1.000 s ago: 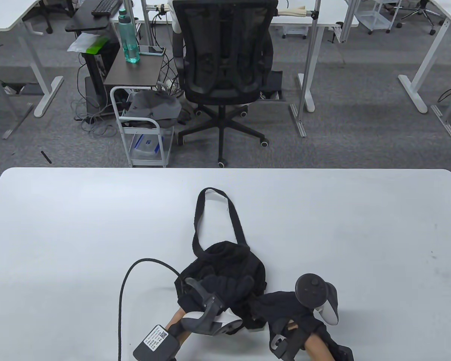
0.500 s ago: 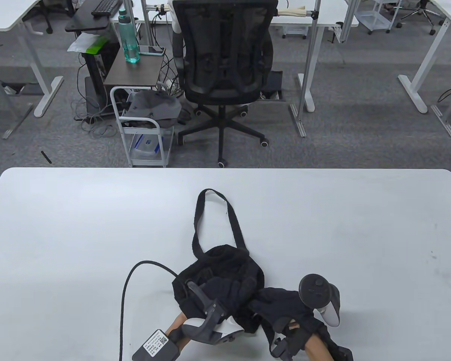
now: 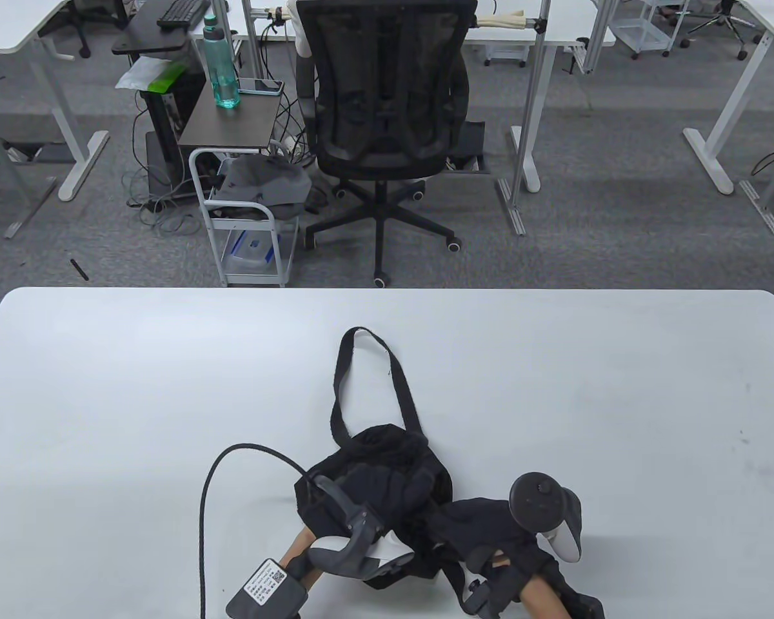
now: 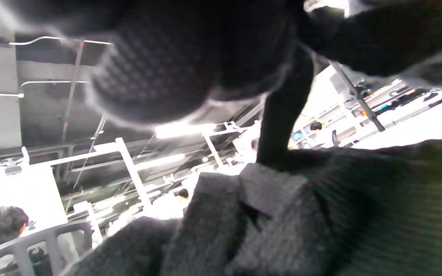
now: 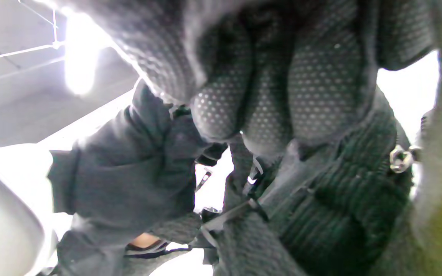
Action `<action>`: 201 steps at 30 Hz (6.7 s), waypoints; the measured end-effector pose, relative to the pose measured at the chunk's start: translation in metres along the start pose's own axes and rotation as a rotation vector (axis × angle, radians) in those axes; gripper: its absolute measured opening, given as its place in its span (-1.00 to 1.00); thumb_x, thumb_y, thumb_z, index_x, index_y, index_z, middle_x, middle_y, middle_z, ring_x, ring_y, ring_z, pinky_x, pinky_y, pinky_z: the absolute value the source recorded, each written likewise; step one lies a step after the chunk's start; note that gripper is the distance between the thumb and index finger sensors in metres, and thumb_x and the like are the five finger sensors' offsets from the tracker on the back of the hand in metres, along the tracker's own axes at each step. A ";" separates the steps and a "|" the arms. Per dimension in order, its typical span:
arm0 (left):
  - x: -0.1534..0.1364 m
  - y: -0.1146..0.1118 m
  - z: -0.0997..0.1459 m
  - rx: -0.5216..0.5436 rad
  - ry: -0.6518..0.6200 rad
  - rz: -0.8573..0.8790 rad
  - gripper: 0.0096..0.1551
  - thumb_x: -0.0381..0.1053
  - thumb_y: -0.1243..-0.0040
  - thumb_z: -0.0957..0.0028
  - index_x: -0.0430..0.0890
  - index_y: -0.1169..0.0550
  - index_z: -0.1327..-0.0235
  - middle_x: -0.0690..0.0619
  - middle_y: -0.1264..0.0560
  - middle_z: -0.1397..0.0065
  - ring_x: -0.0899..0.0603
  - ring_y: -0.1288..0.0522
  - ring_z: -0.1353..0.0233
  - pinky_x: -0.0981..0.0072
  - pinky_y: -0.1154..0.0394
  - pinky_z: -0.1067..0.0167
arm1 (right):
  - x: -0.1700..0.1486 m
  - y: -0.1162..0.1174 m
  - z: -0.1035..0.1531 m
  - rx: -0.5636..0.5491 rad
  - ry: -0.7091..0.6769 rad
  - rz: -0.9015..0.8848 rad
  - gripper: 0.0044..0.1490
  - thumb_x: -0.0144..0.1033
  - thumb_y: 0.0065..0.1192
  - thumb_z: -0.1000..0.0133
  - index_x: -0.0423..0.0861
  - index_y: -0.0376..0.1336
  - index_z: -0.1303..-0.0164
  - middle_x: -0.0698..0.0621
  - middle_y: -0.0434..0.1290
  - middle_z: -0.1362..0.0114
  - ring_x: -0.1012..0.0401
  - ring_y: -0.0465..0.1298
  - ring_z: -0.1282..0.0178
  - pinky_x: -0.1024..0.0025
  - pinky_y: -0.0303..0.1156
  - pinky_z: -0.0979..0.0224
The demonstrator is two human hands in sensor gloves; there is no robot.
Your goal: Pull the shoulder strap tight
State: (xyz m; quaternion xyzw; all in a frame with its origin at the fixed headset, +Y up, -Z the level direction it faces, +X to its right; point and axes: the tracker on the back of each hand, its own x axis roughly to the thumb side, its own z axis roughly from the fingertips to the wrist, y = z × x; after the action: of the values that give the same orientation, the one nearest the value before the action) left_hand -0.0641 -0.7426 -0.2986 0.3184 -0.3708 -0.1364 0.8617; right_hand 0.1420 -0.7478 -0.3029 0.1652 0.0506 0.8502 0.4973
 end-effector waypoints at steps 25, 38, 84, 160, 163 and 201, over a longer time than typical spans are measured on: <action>-0.010 0.007 -0.002 0.028 0.036 -0.071 -0.24 0.19 0.17 0.30 0.21 -0.35 -0.31 0.27 -0.73 0.26 0.05 -0.75 0.29 0.36 -0.65 0.35 | 0.002 0.000 0.001 -0.043 -0.015 -0.040 -0.55 -0.17 0.40 0.01 -0.25 0.65 0.28 -0.16 0.76 0.11 -0.02 0.71 0.23 -0.07 0.52 -0.08; 0.021 0.024 -0.006 0.092 -0.044 -0.141 -0.24 0.17 0.13 0.28 0.05 -0.40 -0.29 0.27 -0.74 0.25 0.07 -0.76 0.28 0.37 -0.66 0.34 | 0.000 0.007 -0.001 -0.171 -0.001 -0.046 -0.52 -0.11 0.40 0.02 -0.24 0.63 0.26 -0.17 0.74 0.10 -0.03 0.71 0.22 -0.09 0.52 -0.07; -0.003 0.021 -0.006 -0.073 0.115 -0.033 -0.19 0.23 -0.04 0.21 0.07 -0.27 -0.40 0.28 -0.71 0.05 0.09 -0.74 0.14 0.38 -0.65 0.22 | -0.013 0.013 -0.011 -0.155 0.100 -0.069 -0.54 -0.21 0.31 -0.01 -0.22 0.56 0.08 -0.19 0.67 -0.10 -0.09 0.66 0.01 -0.13 0.45 -0.19; 0.027 -0.048 -0.003 -0.852 0.359 0.413 0.11 0.60 0.07 0.25 0.16 -0.02 -0.55 0.08 -0.25 -0.43 -0.06 -0.38 -0.24 0.28 -0.45 -0.13 | -0.021 -0.060 0.018 0.026 -0.114 -0.833 -0.12 0.13 0.31 -0.05 -0.39 0.44 -0.21 -0.43 0.62 -0.11 -0.09 0.73 0.05 -0.12 0.50 -0.21; 0.027 -0.048 -0.003 -0.856 0.364 0.416 0.11 0.60 0.07 0.25 0.16 -0.02 -0.55 0.08 -0.25 -0.43 -0.06 -0.38 -0.24 0.28 -0.45 -0.13 | -0.019 -0.065 0.021 0.023 -0.146 -0.856 -0.13 0.13 0.31 -0.05 -0.36 0.42 -0.24 -0.43 0.58 -0.17 -0.13 0.70 -0.04 -0.24 0.36 -0.31; 0.026 -0.060 -0.029 -0.864 0.464 0.310 0.06 0.55 0.08 0.22 0.07 -0.13 -0.54 -0.01 -0.36 -0.38 -0.10 -0.48 -0.17 0.27 -0.53 -0.03 | -0.044 -0.068 0.032 0.207 0.484 -0.101 0.06 0.01 0.09 -0.18 -0.68 0.08 -0.43 -0.65 0.45 -0.20 -0.31 0.65 0.11 -0.29 0.31 -0.26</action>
State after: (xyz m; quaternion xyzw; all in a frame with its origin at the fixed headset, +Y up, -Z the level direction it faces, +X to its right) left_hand -0.0250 -0.7875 -0.3391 -0.1036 -0.1225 -0.0734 0.9843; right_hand 0.2291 -0.7540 -0.3000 0.0041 0.2627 0.8294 0.4930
